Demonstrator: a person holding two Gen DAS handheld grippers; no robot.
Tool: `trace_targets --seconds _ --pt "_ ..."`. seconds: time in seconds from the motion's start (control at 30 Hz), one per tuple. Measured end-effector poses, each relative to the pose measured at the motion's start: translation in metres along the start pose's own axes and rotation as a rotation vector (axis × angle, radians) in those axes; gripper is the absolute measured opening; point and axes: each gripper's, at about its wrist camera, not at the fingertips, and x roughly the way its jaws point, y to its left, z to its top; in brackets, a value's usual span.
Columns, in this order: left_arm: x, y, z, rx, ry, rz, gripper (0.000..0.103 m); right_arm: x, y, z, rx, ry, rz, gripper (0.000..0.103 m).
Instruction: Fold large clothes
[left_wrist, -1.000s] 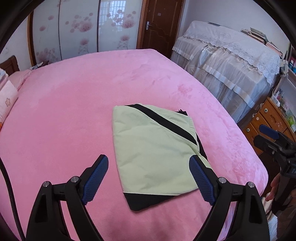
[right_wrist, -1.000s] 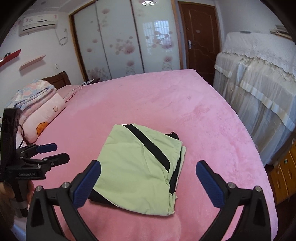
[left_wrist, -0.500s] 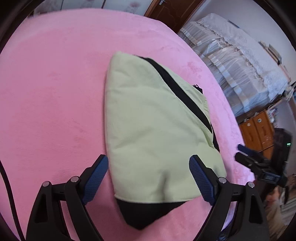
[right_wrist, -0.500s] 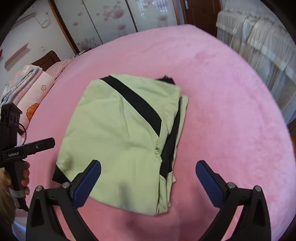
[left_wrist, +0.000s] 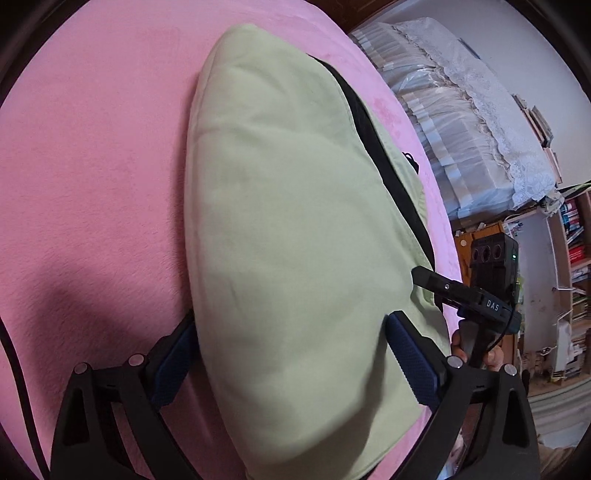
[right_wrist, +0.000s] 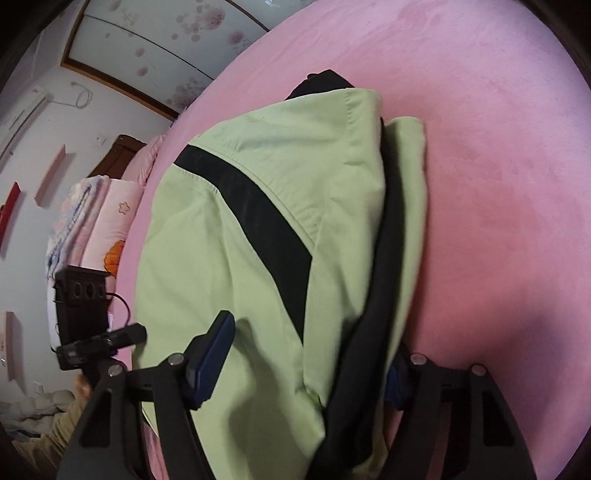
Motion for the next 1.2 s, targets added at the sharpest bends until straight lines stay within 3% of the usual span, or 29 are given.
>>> trace_targets --seconds 0.07,0.1,0.17,0.23,0.33,0.47,0.57,0.7,0.87,1.07,1.2 --pt "0.003 0.001 0.0 0.004 -0.015 -0.014 0.096 0.005 0.001 0.002 -0.005 0.004 0.005 0.064" --pt "0.006 0.0 0.002 0.003 -0.02 -0.01 0.094 0.007 0.001 0.003 -0.008 0.003 0.0 0.055" --pt "0.006 -0.006 0.002 -0.003 -0.04 0.033 0.078 0.006 0.003 0.003 -0.015 0.003 -0.015 0.043" --pt "0.005 -0.02 -0.001 0.015 -0.057 0.139 0.064 0.003 0.007 0.002 -0.026 -0.002 -0.032 0.027" --pt "-0.004 -0.051 -0.007 0.096 -0.096 0.267 0.046 -0.008 0.032 -0.006 -0.101 -0.025 -0.095 0.015" --pt "-0.024 -0.083 -0.016 0.16 -0.122 0.325 0.037 -0.019 0.08 -0.021 -0.197 -0.057 -0.207 0.012" --pt "-0.056 -0.09 -0.026 0.176 -0.133 0.339 0.036 -0.026 0.114 -0.034 -0.231 -0.064 -0.225 0.011" --pt "-0.106 -0.072 -0.027 0.131 -0.128 0.325 0.036 -0.026 0.159 -0.046 -0.259 -0.056 -0.168 0.011" --pt "-0.188 -0.036 -0.015 0.138 -0.174 0.37 0.036 0.002 0.23 -0.041 -0.331 -0.058 -0.084 0.011" --pt "-0.279 0.012 0.06 0.235 -0.273 0.452 0.037 0.057 0.304 0.019 -0.401 -0.135 -0.003 0.011" --pt "-0.315 0.064 0.138 0.291 -0.302 0.502 0.037 0.106 0.335 0.073 -0.414 -0.196 0.027 0.011"
